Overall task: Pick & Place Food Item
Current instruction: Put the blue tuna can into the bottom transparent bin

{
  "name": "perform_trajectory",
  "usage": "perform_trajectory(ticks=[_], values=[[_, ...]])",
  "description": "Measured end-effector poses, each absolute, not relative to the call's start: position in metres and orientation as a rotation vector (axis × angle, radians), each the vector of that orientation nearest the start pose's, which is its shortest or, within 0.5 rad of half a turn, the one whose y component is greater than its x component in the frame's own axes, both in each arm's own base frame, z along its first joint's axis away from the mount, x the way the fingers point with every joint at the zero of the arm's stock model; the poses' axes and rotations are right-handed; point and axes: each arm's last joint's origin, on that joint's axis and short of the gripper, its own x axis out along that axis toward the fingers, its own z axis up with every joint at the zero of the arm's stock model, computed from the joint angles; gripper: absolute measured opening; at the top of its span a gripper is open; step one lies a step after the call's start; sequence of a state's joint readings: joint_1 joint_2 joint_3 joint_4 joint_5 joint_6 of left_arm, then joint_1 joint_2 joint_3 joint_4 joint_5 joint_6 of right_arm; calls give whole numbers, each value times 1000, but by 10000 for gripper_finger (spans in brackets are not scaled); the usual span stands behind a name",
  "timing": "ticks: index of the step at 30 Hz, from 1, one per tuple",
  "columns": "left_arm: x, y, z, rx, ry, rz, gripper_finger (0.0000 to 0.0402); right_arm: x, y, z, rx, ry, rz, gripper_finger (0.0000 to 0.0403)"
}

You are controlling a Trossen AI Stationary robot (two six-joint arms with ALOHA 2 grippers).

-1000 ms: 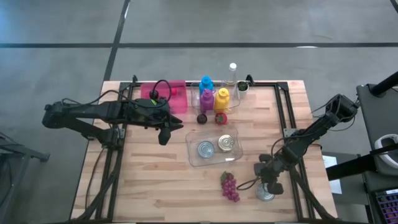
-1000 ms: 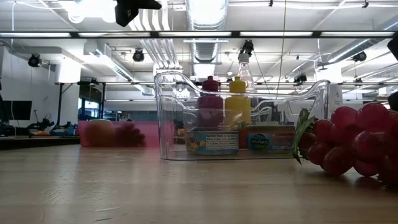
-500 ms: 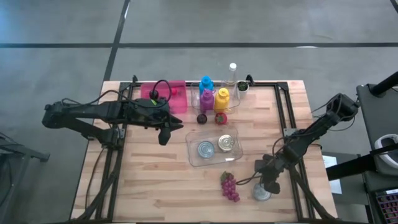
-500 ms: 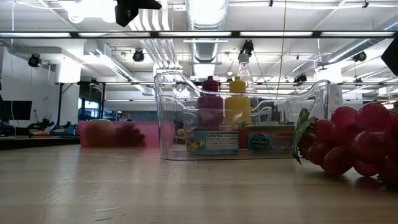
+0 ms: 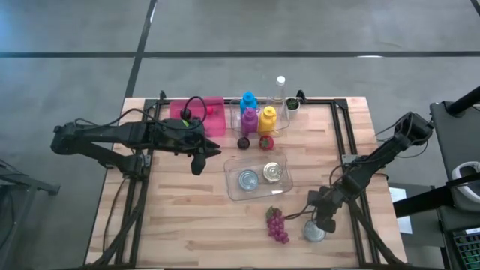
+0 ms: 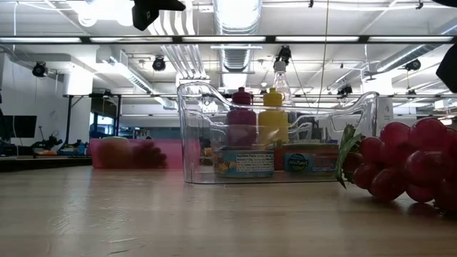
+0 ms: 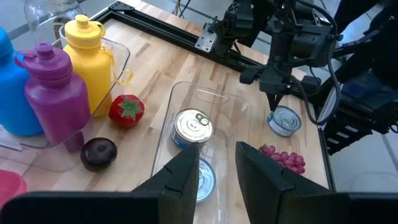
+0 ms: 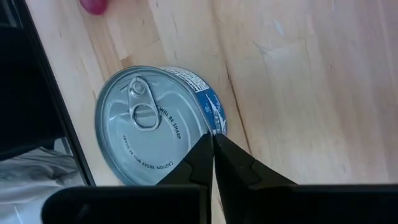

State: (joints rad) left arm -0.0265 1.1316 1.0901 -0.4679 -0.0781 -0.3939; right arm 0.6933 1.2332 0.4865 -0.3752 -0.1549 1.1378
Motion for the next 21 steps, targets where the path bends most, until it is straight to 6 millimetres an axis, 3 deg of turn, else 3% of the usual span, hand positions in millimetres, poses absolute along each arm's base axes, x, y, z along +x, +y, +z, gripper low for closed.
perform_trajectory(ticks=[21], values=[[239,-4,345,-359,492,151,108,140,121,139,692,1359,-37,8]])
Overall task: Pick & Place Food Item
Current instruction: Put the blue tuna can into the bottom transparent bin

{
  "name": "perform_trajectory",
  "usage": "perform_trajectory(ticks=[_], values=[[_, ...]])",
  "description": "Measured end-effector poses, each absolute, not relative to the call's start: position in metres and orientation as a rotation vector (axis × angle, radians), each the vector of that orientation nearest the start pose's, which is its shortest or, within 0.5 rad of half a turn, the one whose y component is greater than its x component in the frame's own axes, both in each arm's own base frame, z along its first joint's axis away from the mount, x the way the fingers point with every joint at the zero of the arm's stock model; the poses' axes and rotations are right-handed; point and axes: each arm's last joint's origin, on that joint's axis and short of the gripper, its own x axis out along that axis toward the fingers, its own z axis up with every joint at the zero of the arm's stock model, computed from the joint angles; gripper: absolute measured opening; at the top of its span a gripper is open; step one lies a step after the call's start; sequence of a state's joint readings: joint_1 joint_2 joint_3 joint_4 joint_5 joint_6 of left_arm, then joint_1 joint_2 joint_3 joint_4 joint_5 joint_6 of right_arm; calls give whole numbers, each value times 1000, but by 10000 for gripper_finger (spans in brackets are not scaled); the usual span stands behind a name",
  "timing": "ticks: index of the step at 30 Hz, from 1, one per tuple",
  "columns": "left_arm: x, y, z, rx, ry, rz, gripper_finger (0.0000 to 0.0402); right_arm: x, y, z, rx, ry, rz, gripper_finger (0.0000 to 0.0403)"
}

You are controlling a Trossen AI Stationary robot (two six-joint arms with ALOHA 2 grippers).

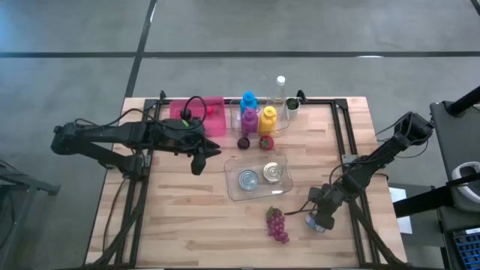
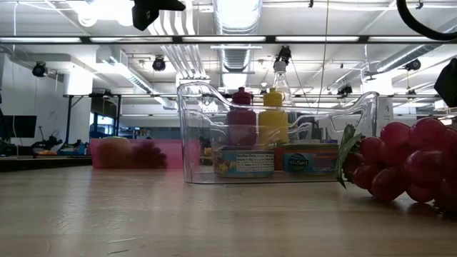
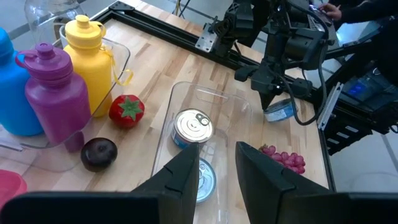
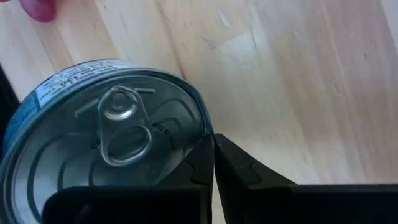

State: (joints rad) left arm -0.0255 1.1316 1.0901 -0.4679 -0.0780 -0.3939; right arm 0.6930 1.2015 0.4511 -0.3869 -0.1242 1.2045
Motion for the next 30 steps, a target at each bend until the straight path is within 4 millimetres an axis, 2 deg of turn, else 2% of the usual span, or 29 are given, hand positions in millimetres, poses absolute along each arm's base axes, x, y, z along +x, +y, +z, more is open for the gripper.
perform_trajectory(ticks=[30], values=[[239,-4,345,-359,491,150,108,130,110,121,740,1347,-192,8]])
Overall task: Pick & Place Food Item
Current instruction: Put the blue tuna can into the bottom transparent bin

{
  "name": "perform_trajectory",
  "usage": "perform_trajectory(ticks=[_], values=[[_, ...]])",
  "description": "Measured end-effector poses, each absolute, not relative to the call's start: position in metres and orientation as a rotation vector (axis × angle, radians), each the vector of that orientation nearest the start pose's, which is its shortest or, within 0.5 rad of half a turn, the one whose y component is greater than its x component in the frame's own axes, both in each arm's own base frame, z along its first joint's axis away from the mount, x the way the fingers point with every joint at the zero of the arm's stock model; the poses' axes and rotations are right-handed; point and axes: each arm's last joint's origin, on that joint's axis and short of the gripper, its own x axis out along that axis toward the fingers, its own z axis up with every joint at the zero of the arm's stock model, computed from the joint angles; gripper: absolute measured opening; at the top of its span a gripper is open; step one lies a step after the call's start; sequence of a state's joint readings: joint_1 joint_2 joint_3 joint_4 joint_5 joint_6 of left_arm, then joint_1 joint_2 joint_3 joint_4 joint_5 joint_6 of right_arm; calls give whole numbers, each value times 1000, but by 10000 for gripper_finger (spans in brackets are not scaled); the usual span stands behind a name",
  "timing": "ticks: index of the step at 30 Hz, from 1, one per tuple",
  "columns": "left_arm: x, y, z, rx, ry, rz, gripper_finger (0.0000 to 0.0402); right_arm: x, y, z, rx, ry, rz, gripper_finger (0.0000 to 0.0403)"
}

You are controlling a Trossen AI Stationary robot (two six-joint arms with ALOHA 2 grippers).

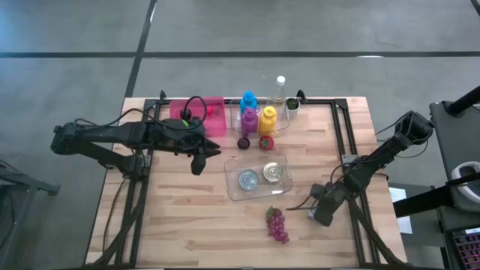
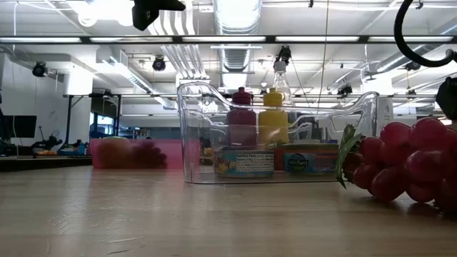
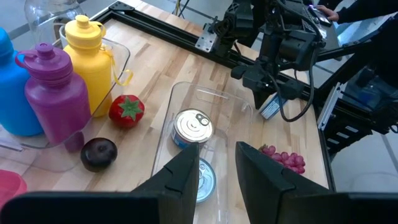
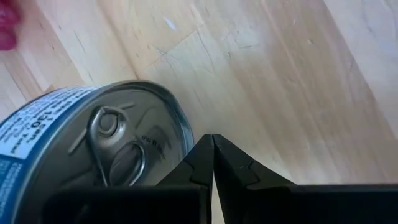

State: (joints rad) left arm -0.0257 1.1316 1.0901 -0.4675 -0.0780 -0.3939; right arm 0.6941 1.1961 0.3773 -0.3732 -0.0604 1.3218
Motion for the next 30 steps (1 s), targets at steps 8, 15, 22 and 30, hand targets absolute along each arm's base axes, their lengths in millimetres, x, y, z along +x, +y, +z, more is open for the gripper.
perform_trajectory(ticks=[8,15,22,30], values=[[239,-4,345,-359,491,150,108,128,108,122,744,1335,-202,8],[239,-4,345,-359,491,150,108,125,104,127,757,1301,-202,8],[239,-4,345,-359,491,150,108,120,100,134,794,1263,-190,8],[239,-4,345,-359,492,150,108,110,92,147,797,1265,-182,8]])
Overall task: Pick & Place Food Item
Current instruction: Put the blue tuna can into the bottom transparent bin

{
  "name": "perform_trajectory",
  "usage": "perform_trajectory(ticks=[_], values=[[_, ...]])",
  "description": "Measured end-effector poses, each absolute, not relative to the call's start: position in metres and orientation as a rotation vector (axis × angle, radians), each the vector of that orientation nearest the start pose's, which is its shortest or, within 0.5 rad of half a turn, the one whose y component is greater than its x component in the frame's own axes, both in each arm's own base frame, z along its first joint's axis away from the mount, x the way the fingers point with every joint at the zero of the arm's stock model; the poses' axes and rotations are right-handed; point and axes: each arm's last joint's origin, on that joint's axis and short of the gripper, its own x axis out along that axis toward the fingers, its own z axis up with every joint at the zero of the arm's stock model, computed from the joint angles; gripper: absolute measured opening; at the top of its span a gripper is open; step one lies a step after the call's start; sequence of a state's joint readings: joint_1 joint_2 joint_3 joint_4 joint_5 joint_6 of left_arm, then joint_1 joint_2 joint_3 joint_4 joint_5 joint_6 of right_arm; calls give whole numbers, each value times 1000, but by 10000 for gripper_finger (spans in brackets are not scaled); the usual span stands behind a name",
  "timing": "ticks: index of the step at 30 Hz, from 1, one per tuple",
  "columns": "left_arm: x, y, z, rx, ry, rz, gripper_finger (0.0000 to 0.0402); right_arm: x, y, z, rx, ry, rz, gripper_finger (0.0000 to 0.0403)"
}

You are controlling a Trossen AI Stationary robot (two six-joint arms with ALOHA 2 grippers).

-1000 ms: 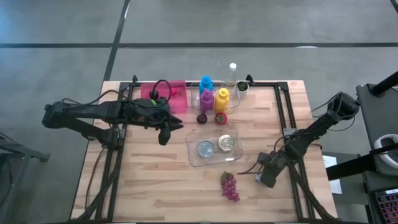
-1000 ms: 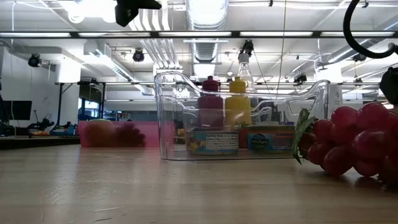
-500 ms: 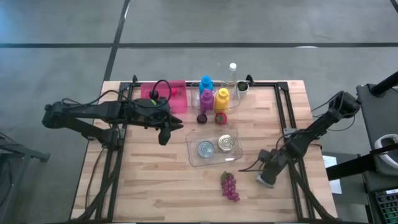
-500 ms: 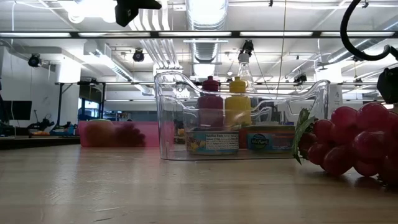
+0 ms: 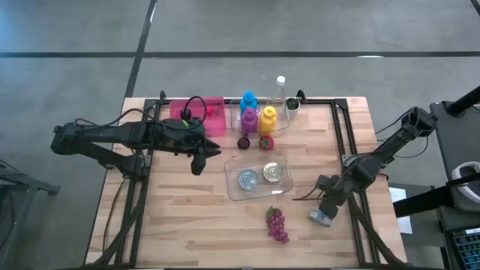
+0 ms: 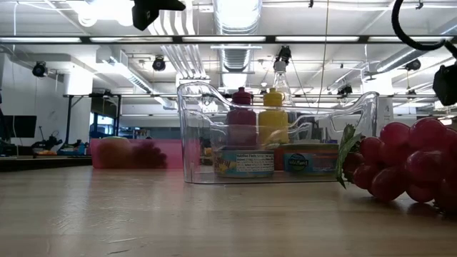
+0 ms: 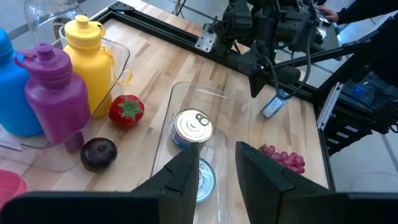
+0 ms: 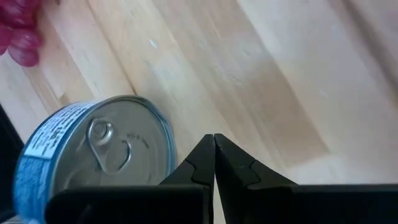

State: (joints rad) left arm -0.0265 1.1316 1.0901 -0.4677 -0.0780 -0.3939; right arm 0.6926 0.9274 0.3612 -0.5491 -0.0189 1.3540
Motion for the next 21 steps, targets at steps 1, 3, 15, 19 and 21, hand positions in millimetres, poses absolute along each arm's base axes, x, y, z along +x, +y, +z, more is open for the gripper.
perform_trajectory(ticks=[1,3,15,19,21], values=[[239,-4,345,-359,491,150,108,108,91,151,794,1269,-187,8],[239,-4,345,-359,491,150,108,105,88,159,782,1273,-201,8],[239,-4,345,-358,492,150,108,102,84,239,714,1262,-224,8],[239,-4,345,-358,492,150,108,116,98,271,689,1229,-129,8],[239,-4,345,-358,492,150,108,124,107,284,629,1227,-71,8]])
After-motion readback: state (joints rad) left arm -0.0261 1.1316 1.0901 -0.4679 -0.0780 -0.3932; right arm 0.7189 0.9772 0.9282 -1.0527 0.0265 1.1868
